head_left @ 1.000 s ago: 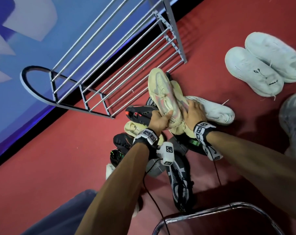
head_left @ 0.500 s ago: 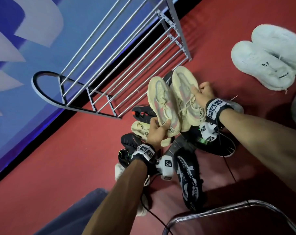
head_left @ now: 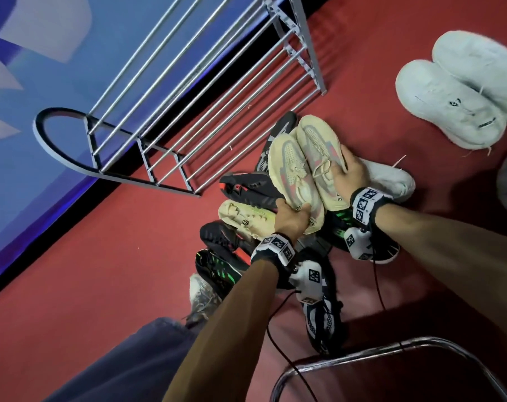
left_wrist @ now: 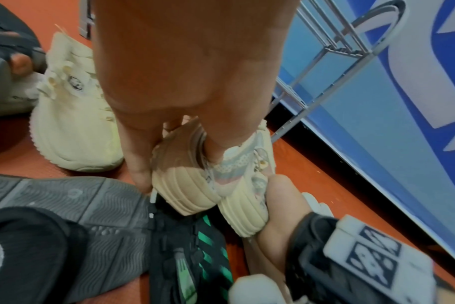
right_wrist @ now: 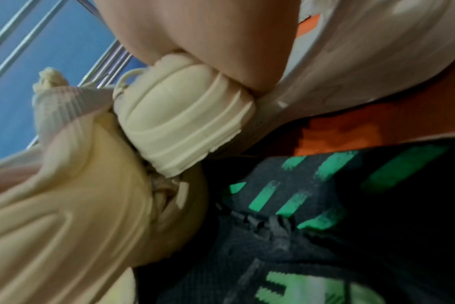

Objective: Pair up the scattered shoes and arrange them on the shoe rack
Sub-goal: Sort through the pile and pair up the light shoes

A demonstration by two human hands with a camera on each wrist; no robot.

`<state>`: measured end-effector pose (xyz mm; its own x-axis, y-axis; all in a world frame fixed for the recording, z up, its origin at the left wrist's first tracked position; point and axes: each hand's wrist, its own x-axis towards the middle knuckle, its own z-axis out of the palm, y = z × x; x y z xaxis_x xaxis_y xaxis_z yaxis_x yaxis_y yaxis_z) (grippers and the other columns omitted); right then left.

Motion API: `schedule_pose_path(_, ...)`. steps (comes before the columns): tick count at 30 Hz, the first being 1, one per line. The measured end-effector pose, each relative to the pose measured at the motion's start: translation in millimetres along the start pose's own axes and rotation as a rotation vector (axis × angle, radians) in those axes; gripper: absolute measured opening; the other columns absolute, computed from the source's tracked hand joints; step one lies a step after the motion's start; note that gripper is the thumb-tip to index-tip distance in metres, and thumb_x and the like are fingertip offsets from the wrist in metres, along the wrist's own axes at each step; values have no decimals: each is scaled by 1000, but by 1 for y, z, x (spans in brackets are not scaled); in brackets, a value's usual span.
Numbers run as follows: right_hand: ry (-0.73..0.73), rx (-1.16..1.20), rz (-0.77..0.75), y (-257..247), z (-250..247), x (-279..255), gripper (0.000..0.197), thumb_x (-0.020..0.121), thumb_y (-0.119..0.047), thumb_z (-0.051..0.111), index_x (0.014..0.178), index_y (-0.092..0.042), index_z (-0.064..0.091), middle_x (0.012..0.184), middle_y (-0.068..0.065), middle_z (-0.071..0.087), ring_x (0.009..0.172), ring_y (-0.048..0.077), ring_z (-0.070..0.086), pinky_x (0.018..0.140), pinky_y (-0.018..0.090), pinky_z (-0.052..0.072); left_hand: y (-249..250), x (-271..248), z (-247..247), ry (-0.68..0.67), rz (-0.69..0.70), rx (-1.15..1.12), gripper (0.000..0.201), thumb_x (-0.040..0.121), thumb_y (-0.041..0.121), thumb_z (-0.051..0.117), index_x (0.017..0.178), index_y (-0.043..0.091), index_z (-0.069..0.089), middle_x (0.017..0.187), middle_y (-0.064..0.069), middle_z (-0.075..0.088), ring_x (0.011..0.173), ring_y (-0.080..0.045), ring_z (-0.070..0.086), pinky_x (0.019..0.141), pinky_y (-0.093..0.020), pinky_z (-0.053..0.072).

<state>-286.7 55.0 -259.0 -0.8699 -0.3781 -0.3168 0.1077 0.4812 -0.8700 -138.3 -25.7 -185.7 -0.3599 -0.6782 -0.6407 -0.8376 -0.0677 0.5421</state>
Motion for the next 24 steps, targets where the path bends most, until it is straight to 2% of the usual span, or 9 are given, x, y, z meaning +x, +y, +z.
schedule_pose_path(1,42,5,-33,-1,2,-2,54,96,-29,53,149,-23,44,135,16,60,122,33,56,102,36,45,0,-1,-4,-23,-14,-35,46,84,45,68,107,19,40,106,-9,65,95,-32,70,80,-53,61)
schedule_pose_path(4,142,7,-108,-3,7,-10,50,95,-22,53,146,-19,49,129,18,63,118,34,58,100,35,45,0,-5,-18,-102,-81,-209,43,98,35,65,122,9,39,105,-9,63,70,-19,70,50,-33,58)
schedule_pose_path(5,169,12,-110,-3,8,-12,50,95,-21,53,145,-18,50,130,18,63,119,35,58,101,35,45,1,-7,-21,-115,-100,-256,43,99,33,63,125,7,39,107,-11,63,70,-18,69,48,-30,57)
schedule_pose_path(8,139,44,-52,-1,8,-21,50,96,-18,52,146,-18,48,135,16,60,123,32,55,104,32,42,4,-9,-21,-120,-107,-301,42,101,32,61,127,8,39,111,-9,62,82,-21,69,54,-36,61)
schedule_pose_path(11,111,79,-76,3,2,-25,51,96,-12,51,147,-17,48,138,14,59,126,30,54,104,26,39,7,-6,-18,-119,-56,-220,42,102,33,59,126,7,36,110,-11,60,76,-19,68,49,-33,60)
schedule_pose_path(14,115,60,-103,0,-5,-23,51,97,-10,52,147,-15,47,143,13,55,130,29,51,105,19,34,10,2,-13,-104,-38,-182,37,100,37,60,115,13,36,107,-13,59,77,-22,66,61,-48,63)
schedule_pose_path(17,107,39,-123,-7,-9,-18,51,97,-14,54,148,-14,47,140,16,57,128,32,54,105,28,40,15,10,-14,-69,-29,-163,36,99,38,61,111,15,36,95,-8,56,73,-20,61,76,-60,60)
schedule_pose_path(20,59,-11,-116,-9,-8,-10,51,99,-20,54,149,-19,45,141,15,57,127,31,54,105,31,42,17,16,-16,-70,-46,-183,41,97,40,63,116,14,37,112,-12,63,93,-28,69,83,-57,60)
schedule_pose_path(24,-9,-96,-82,-7,-2,-4,51,99,-28,53,149,-21,44,139,13,58,127,32,55,106,42,45,18,18,-16,-79,-97,-129,44,98,40,62,118,12,35,112,-15,61,85,-27,67,66,-48,64)
